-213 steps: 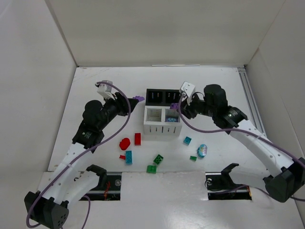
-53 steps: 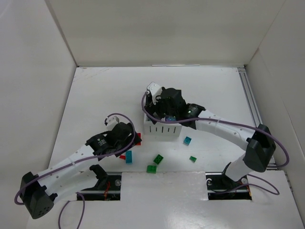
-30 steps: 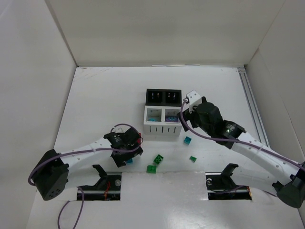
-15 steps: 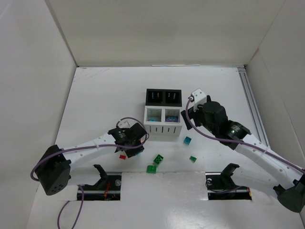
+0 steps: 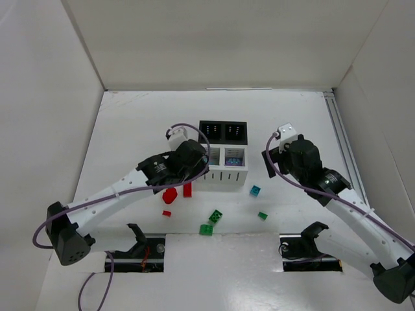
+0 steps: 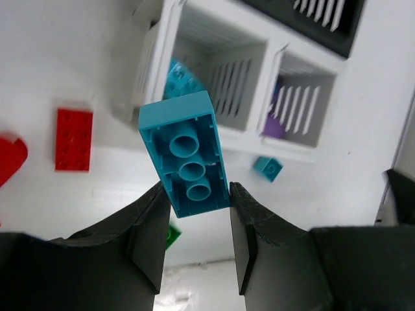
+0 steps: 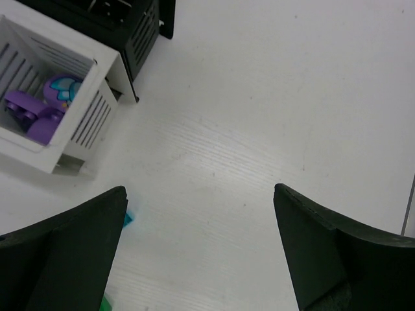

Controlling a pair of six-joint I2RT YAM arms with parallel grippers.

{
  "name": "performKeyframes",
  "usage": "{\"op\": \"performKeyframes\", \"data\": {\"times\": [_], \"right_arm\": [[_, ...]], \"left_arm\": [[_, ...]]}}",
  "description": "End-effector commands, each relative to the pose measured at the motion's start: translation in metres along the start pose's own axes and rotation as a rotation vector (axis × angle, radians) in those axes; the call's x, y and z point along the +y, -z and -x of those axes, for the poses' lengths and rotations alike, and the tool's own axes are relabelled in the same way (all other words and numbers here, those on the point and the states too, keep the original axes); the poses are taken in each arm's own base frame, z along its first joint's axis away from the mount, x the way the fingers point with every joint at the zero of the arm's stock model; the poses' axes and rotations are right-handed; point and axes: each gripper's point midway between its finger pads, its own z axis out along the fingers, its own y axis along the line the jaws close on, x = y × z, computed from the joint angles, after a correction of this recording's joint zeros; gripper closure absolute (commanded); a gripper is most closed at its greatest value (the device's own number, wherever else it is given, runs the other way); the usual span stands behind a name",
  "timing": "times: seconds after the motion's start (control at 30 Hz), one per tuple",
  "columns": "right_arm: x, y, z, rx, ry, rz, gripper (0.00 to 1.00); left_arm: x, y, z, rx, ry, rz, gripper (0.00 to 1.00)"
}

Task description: Sort the legos into containers by color

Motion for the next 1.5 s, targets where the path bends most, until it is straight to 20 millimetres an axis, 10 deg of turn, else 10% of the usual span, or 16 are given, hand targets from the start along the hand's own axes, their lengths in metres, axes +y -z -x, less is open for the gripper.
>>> {"op": "performKeyframes", "data": {"times": [0.0,0.4,0.83,1.23,1.47], "right_arm": [[0.001,0.001,-0.017,0.040,0.013,0.015,0.01],[0.023,-0.003,-0.051,0.135,0.032,0.124,0.01],[0.066,-0.033,-0.070,0.080,0.093,0.331,0.01],[0.091,-0.064,-0.101,0.106,0.191,0.378,0.01],[0.105,-0.075,-0.128,0.170,0.176,0.421,0.32]], "left_arm": [[-0.036,0.000,0.045,-0.138,-0.054,-0.094,0.80],[-0.056,-0.054,0.049,-0.068,-0.157,-0.032,0.57],[-0.048,-0.021,0.055,-0.095,-0.158,-0.089,0.00],[0.018,0.017,0.021,-0.095,-0.064,-0.182,0.00],[0.047,0.016,0.002,-0.055,0.020,-0.149,0.00]]}}
